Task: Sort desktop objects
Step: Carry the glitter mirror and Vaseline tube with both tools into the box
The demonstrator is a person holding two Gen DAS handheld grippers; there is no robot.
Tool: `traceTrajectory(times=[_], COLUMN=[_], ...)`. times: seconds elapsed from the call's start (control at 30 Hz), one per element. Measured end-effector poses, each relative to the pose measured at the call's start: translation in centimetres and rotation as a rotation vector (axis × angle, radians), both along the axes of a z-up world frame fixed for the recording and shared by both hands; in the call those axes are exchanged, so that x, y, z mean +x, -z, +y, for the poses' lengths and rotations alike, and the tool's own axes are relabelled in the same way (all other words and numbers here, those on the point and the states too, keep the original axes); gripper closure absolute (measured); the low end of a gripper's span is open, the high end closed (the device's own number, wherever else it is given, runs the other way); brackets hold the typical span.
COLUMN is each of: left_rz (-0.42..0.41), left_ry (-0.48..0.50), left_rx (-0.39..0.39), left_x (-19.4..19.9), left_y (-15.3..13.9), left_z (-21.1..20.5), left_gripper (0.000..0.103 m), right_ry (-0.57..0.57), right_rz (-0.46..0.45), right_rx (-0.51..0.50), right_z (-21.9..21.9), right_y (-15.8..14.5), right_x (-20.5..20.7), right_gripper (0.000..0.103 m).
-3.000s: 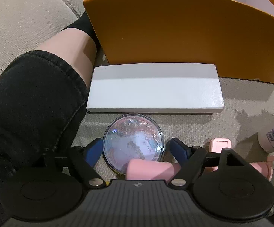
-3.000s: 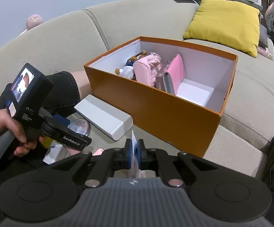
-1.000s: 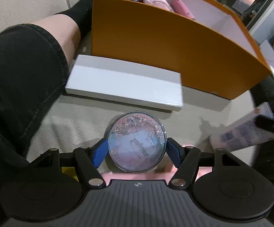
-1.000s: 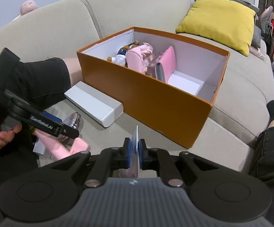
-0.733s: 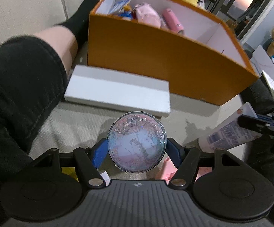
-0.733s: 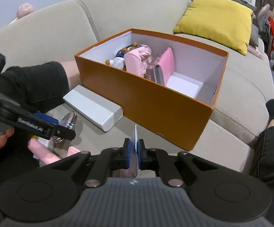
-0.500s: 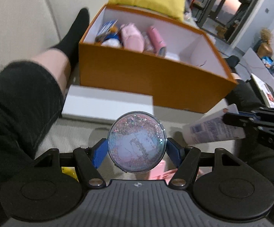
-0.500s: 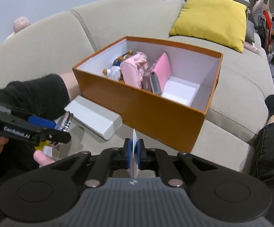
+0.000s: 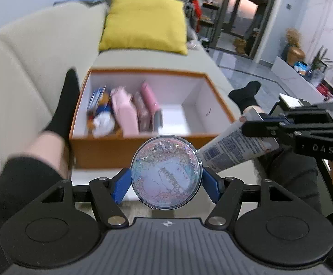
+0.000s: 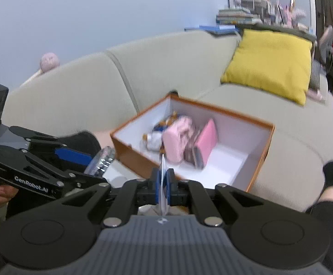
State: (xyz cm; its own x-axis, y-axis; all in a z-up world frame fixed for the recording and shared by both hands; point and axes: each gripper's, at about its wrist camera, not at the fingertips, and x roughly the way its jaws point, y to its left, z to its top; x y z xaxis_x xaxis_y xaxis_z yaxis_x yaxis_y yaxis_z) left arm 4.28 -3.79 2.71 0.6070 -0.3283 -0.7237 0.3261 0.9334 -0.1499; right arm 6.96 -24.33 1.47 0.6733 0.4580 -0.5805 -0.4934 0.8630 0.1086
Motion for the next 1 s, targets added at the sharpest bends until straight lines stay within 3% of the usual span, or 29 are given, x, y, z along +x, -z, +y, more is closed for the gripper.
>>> traceTrajectory(times=[0.17, 0.33, 0.47, 0.67, 1.0], left_rz=[-0.050, -0.031, -0.015, -0.014, 0.045], left_ry=[0.068, 0.143, 0.214, 0.367, 0.525], left_rx=[0.023, 0.062, 0.127, 0.300, 0.488], left_x=[2.5, 6.8, 10.6, 14.9, 20.6], left_y=[-2.0, -1.7, -0.2, 2.3, 7.9], left_z=[-1.7, -4.5, -7.6, -12.6, -16.5], left_gripper=[0.025, 0.025, 0.025, 0.025, 0.025], right_ry=[0.033, 0.107, 0.144, 0.169, 0.150], right_rz=[-0.064, -0.058, -0.012, 0.023, 0.094], right_rx=[-0.028, -0.085, -0.087, -0.121, -0.161], right_z=[-0.7, -1.9, -3.2, -4.1, -4.9], right_y=[-2.4, -2.7, -2.4, -1.8, 1.2], right_x=[1.8, 5.4, 9.2, 13.7, 18.9], right_gripper=[0.097, 0.097, 0.097, 0.097, 0.097])
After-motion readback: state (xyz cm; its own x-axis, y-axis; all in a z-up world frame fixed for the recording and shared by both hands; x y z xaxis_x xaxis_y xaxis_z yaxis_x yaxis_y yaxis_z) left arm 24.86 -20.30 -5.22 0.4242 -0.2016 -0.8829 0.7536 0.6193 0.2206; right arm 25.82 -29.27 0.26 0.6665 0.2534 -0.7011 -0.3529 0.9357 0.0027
